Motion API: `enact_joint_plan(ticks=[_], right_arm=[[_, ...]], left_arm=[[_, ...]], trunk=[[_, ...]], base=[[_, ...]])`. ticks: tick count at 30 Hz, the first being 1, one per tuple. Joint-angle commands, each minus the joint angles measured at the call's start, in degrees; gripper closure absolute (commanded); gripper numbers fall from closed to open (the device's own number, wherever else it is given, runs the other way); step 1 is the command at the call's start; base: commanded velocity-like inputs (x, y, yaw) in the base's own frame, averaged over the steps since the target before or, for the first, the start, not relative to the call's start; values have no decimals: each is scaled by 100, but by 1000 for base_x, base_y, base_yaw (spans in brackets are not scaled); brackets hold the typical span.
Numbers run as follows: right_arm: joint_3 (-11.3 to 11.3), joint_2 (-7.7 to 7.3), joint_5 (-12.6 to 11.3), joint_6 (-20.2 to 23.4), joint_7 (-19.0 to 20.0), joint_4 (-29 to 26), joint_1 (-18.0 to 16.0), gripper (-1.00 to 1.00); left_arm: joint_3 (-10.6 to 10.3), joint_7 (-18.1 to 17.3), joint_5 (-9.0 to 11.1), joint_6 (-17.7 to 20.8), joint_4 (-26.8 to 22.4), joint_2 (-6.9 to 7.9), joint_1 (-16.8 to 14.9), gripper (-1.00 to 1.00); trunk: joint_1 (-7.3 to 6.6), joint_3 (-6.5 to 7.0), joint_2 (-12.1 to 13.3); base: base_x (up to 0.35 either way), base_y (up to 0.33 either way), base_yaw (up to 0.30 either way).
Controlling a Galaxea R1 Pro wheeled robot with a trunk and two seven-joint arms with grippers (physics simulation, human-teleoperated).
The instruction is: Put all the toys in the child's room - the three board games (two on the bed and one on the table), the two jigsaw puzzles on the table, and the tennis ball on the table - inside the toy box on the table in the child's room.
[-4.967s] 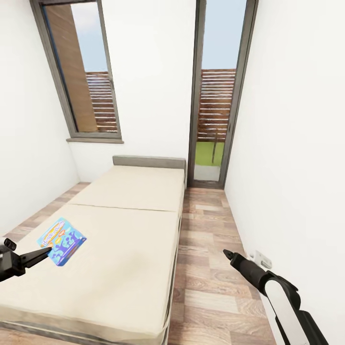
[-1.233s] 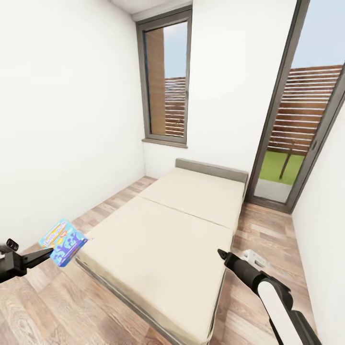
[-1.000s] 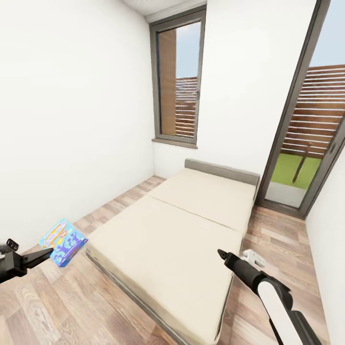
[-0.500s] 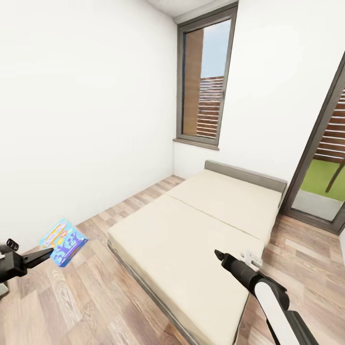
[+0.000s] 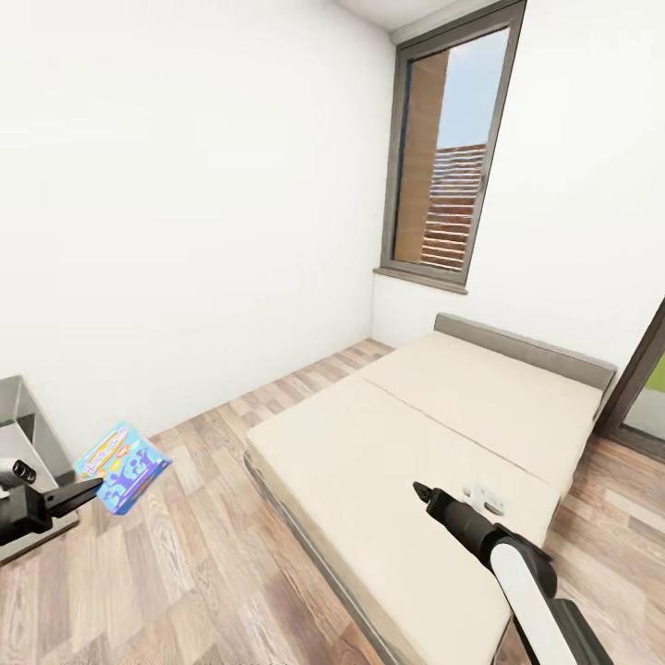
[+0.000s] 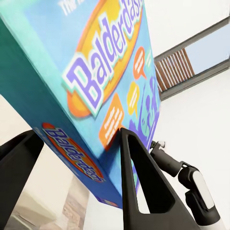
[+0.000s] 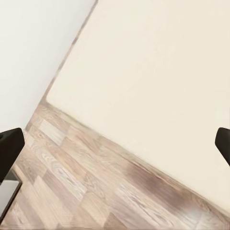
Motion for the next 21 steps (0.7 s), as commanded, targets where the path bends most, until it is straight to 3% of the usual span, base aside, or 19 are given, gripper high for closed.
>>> enact_joint_plan(ticks=[1, 17, 21], right_arm=[[10, -6, -61, 3, -59, -10, -5, -100], [10, -6, -61, 3, -59, -6, -5, -100], [10, 54, -55, 3, -59, -3, -5, -100]], left_arm=[[-2, -26, 4, 58, 0, 0, -8, 100], [-11, -26, 4, 58, 0, 0, -8, 100], [-7, -26, 4, 58, 0, 0, -8, 100]], trunk=[[4, -13, -14], [4, -13, -14], [4, -13, -14]], base=[[0, 0, 292], [0, 0, 292], [0, 0, 292]])
